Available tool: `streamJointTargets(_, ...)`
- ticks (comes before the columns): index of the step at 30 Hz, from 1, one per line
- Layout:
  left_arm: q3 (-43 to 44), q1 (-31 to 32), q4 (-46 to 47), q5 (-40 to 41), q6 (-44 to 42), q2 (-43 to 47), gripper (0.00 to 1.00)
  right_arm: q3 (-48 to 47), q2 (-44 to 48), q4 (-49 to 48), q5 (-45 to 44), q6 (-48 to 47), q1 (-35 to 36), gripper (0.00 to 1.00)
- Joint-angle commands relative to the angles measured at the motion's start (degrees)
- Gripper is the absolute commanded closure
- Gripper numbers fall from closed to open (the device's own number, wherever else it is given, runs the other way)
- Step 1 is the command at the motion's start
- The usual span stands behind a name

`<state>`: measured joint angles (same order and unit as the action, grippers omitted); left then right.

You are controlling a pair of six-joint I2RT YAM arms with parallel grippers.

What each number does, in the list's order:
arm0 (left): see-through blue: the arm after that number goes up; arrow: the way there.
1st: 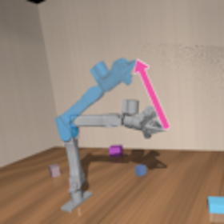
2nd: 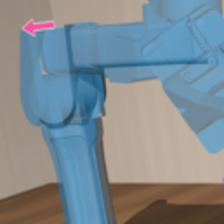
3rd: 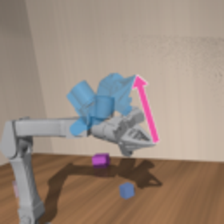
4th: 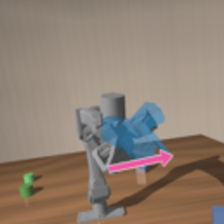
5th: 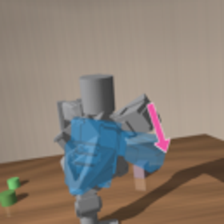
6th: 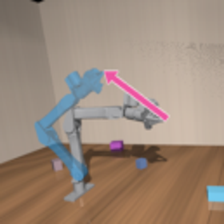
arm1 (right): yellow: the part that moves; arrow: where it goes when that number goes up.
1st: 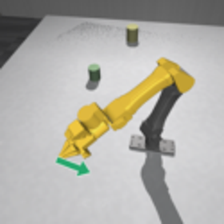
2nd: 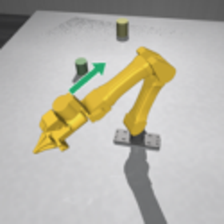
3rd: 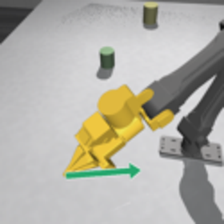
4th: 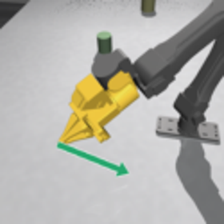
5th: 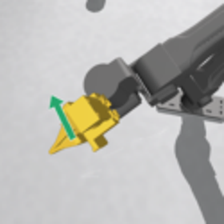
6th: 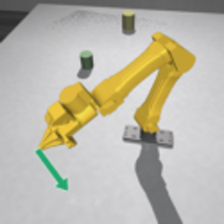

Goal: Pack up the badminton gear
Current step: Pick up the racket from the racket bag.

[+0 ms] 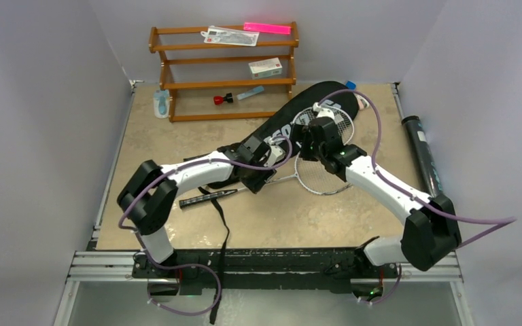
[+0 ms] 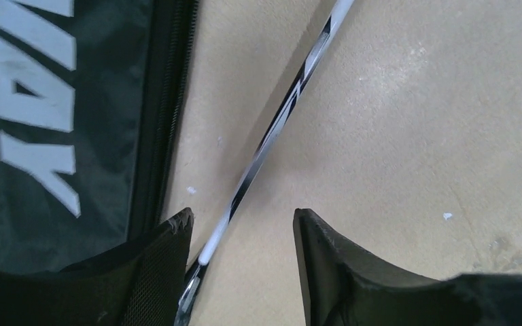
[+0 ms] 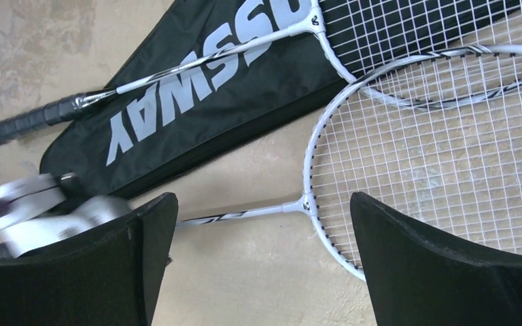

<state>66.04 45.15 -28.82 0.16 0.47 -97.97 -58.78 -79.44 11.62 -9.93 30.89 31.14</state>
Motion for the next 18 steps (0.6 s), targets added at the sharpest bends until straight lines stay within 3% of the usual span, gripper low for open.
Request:
streamJointTargets(1,3.11,0.48,-0.01,-3.59,-1.22,-5.1,0.46,4.57,5.87,-10.19,-2.55,3.58,0.77,0.02)
streamJointTargets(8,6.88,-4.36,1.62,-7.9,1.12,-5.39,0.44,9.58,10.15,-14.03,-4.92,6.26,0.77,0.06)
streamJointTargets(14,14.06,-4.56,2.39,3.24,-0.16,-8.89,0.42,10.27,9.42,-14.85,-4.6,6.41,0.77,0.06)
streamJointTargets(18,16.44,-5.13,6.5,5.02,-7.36,-11.54,0.35,10.4,9.68,-14.95,-4.48,6.41,0.78,0.05)
